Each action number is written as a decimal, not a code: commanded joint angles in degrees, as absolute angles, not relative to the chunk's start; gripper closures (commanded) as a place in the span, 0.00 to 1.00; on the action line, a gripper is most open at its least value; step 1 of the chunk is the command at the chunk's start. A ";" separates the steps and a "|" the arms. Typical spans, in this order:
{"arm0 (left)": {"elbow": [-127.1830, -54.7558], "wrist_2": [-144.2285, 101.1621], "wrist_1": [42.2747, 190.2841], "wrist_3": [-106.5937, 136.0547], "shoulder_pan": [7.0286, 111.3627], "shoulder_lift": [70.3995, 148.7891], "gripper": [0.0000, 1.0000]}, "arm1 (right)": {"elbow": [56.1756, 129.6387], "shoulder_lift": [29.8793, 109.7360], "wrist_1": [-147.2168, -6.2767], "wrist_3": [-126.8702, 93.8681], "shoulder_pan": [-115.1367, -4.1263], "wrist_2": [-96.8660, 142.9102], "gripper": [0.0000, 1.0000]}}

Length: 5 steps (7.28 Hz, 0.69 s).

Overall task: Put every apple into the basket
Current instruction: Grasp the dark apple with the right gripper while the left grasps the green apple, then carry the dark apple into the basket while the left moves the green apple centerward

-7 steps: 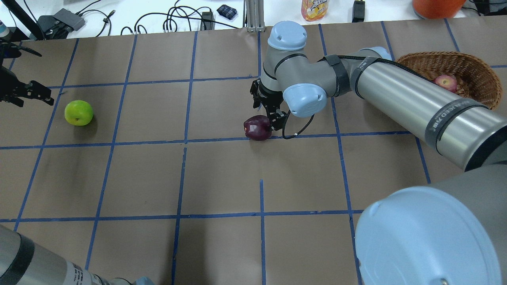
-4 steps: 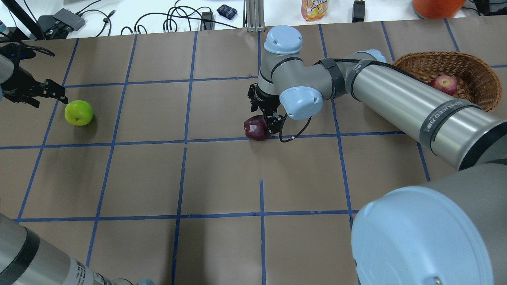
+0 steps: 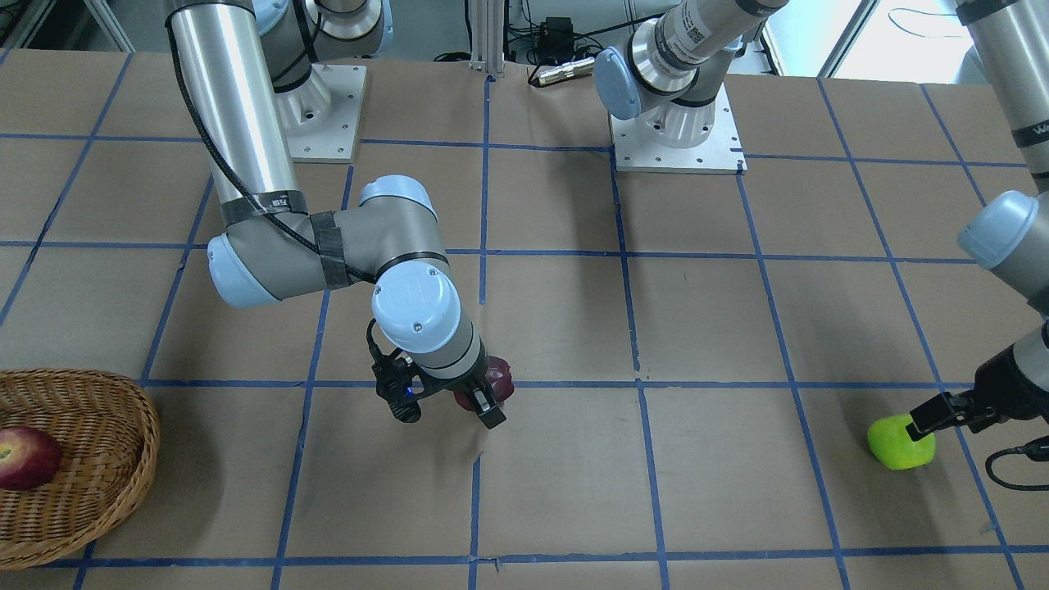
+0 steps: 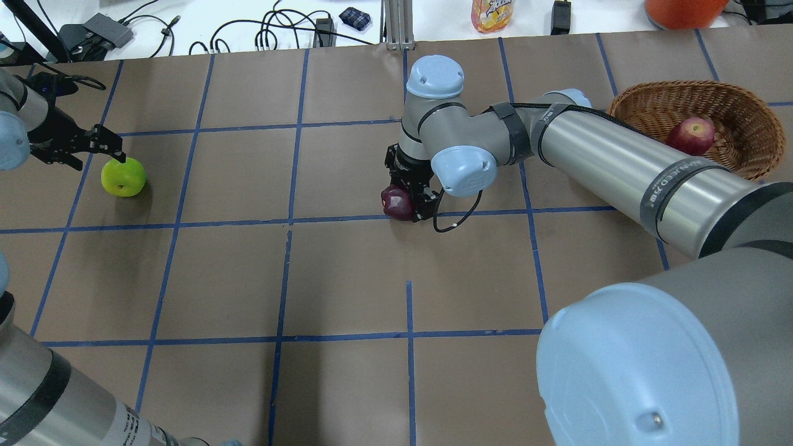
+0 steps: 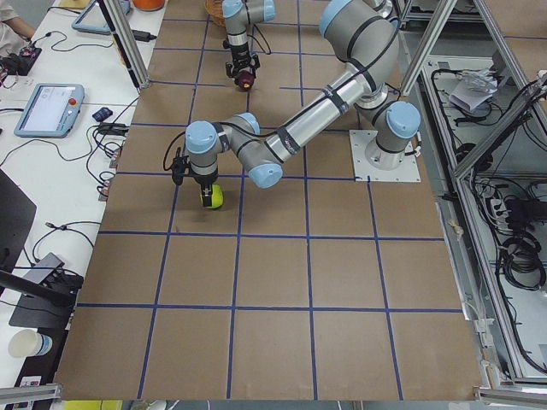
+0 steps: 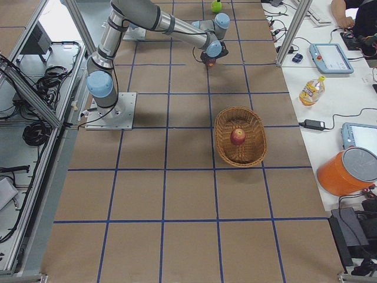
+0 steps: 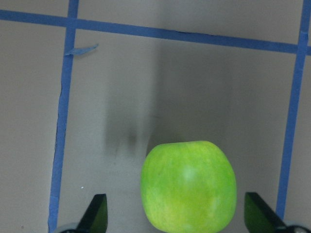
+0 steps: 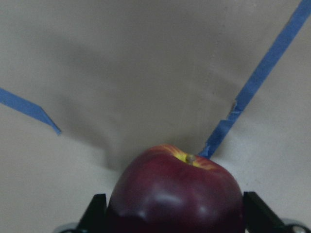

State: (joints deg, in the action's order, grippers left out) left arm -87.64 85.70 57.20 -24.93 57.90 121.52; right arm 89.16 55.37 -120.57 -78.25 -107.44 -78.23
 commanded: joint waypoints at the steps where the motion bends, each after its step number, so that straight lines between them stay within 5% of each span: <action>1: -87.71 85.69 56.60 -24.79 58.01 123.48 0.00 | 89.03 55.46 -120.59 -77.53 -107.58 -75.43 1.00; 5: -87.72 85.52 56.43 -24.79 58.27 125.06 0.00 | 87.89 64.92 -114.75 -63.53 -97.44 -77.52 1.00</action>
